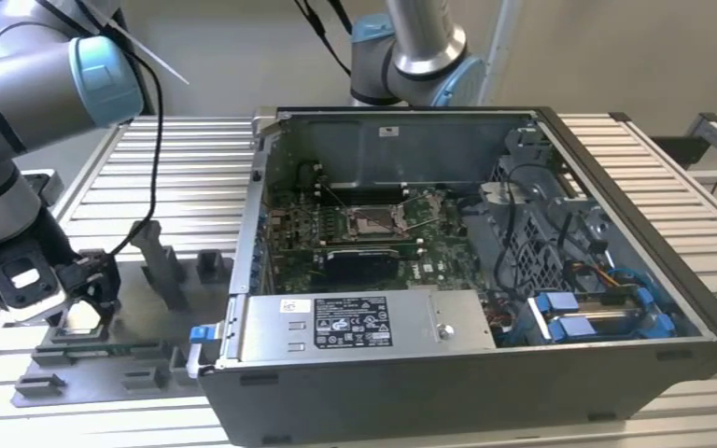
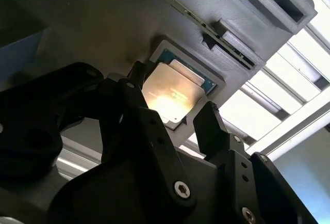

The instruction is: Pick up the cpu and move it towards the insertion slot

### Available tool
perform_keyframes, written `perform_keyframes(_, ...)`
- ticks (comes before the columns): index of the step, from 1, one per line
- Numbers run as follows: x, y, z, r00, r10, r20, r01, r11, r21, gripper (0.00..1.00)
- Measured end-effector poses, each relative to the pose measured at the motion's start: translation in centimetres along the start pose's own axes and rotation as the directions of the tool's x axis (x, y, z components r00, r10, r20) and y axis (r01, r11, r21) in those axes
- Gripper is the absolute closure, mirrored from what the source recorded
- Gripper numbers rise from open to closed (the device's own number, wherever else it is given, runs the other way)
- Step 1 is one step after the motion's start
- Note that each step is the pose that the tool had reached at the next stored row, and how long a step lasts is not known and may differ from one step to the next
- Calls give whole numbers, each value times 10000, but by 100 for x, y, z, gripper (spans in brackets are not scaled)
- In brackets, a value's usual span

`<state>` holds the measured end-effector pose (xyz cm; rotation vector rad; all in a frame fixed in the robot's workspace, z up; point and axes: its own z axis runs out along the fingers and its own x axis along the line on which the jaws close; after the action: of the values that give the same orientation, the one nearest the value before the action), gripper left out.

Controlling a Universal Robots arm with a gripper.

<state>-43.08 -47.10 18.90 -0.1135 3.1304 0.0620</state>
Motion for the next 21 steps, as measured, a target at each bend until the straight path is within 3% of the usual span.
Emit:
perform_keyframes(13,1,-1,29,10000,0,3,0,10000,0,0)
perform_keyframes(14,1,-1,28,10000,1,0,-1,10000,1,100)
perform_keyframes(21,1,-1,33,10000,2,3,-2,10000,-1,100)
